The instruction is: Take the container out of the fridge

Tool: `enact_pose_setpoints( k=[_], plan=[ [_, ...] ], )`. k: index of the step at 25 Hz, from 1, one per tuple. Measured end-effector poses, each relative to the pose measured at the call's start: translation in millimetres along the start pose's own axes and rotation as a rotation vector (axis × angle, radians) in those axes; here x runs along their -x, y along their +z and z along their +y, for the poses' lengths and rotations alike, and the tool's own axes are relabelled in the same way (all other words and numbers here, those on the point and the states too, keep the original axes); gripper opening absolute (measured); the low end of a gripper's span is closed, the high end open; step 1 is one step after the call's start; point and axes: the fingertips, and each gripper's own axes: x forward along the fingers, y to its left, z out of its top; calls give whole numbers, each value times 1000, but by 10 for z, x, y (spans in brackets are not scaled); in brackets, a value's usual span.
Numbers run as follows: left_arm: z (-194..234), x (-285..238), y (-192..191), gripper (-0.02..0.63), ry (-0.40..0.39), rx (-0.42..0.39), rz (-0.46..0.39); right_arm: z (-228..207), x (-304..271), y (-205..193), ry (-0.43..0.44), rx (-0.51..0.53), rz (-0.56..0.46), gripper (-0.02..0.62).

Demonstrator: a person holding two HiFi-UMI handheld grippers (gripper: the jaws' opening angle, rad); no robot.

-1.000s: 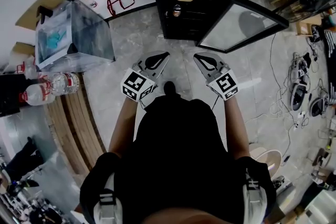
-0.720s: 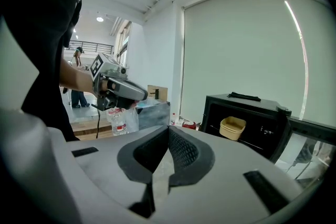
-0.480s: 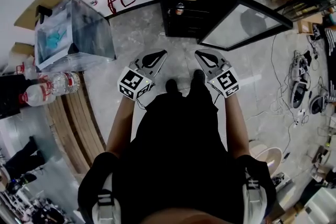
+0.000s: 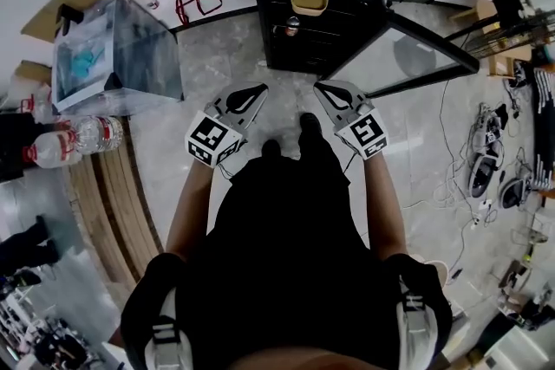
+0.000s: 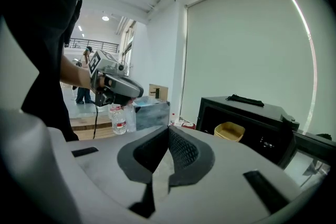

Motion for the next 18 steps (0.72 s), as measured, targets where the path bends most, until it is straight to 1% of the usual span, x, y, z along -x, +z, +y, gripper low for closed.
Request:
enact_pose_setpoints(
  k=[4, 7, 18],
  plan=[
    [138, -175, 73, 21, 36, 9, 2, -233, -93, 60, 35, 21, 0, -2],
    [164, -308, 134, 21, 53, 20, -2, -404, -127, 48, 58, 31, 8, -2],
    [334, -614, 171, 21, 138, 75, 2, -876, -252, 14, 133, 59, 28, -2]
  ],
)
